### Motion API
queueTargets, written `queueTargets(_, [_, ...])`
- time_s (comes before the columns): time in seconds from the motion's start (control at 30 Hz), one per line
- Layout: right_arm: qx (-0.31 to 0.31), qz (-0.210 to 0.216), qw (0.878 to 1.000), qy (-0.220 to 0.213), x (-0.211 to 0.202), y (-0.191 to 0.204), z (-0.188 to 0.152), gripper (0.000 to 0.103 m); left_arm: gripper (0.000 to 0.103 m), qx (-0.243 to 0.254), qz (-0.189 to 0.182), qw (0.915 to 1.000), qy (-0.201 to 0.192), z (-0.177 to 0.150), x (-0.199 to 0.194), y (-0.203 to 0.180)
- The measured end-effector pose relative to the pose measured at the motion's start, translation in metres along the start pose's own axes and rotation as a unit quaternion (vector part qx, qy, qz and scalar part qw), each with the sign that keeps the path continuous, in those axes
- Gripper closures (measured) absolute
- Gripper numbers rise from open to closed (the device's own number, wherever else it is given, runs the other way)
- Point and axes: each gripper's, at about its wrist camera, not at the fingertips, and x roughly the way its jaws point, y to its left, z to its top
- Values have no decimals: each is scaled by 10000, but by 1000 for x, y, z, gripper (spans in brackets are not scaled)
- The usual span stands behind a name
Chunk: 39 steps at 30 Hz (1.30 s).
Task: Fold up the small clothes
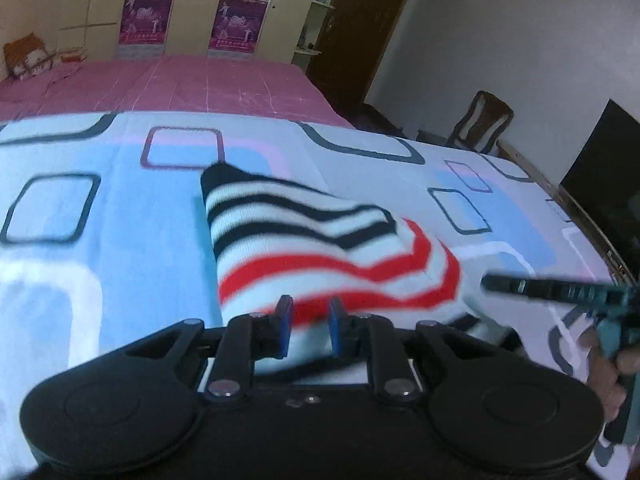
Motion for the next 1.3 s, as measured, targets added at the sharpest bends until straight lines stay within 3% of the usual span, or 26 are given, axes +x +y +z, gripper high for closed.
queueTargets(0.03, [-120,61,9999,-45,4,4,8,80,86,24,-2,10000,-5,4,5,2])
queueTargets(0.13, [-797,214,9964,166,33,29,20,82,86,65,-103,9999,110,11,26,10])
queueTargets(0.2, [-1304,-83,9902,490,61,34,11,82,86,33,-186,9993,320,11,46,10])
queueTargets(0.23, [-1383,-358,9880,586,74,29,8,82,86,40,-205,9991,369,12,55,8])
queueTargets(0.3, [-805,-356,9950,477,80,9,12,81,86,108,-175,9991,377,14,63,3])
queueTargets(0.33, [-791,-681,9935,445,81,7,15,87,86,112,-177,9990,401,15,66,1])
queueTargets(0.37, [-887,-932,9906,470,84,6,15,102,86,112,-185,9989,411,15,65,1])
queueTargets(0.47, [-637,-747,9940,484,82,-5,13,102,86,114,-290,9987,409,14,57,6])
queueTargets(0.53, [-515,-740,9956,267,62,-3,16,102,86,57,-457,9986,278,13,38,9])
queueTargets(0.63, [-640,-498,9967,40,22,9,16,102,86,64,-690,9976,44,2,4,7])
queueTargets(0.73, [-896,-213,9956,182,2,25,-1,101,86,55,-897,9960,7,-14,-18,3])
queueTargets(0.83, [-1184,-158,9922,365,-5,36,-24,99,86,251,-738,9968,193,-35,-20,-4])
queueTargets(0.9, [-1404,-318,9884,486,3,43,-42,85,86,192,-696,9971,237,-48,-16,-5])
queueTargets(0.97, [-1418,-395,9875,564,10,38,-58,85,86,174,-676,9974,196,-50,-15,-6])
queueTargets(1.1, [-1371,-490,9880,508,-1,49,-49,85,89,181,-514,9982,237,-48,-22,-12])
queueTargets(1.2, [-1466,-309,9883,287,-30,58,-45,85,89,113,-600,9980,137,-53,-43,-12])
queueTargets(1.3, [-1495,-244,9874,462,-36,59,-57,85,89,-16,-630,9977,262,-68,-47,-8])
